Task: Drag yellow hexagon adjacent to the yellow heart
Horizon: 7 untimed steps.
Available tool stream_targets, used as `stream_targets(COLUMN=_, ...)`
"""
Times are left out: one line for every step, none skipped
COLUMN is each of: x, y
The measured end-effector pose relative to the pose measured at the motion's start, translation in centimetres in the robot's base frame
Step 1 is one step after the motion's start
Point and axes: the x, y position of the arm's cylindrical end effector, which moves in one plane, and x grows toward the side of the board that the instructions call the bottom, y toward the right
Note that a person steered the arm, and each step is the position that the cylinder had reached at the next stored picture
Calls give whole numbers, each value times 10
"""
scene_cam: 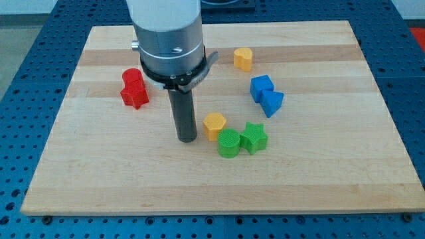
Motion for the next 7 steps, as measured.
stream_targets(x=18, y=6)
stream_targets(x=25, y=35)
stream_targets(x=22, y=41)
stream_targets(x=16, y=41)
stream_targets(x=11, y=46)
stream_targets(x=4, y=53)
stream_targets(x=-14, y=53)
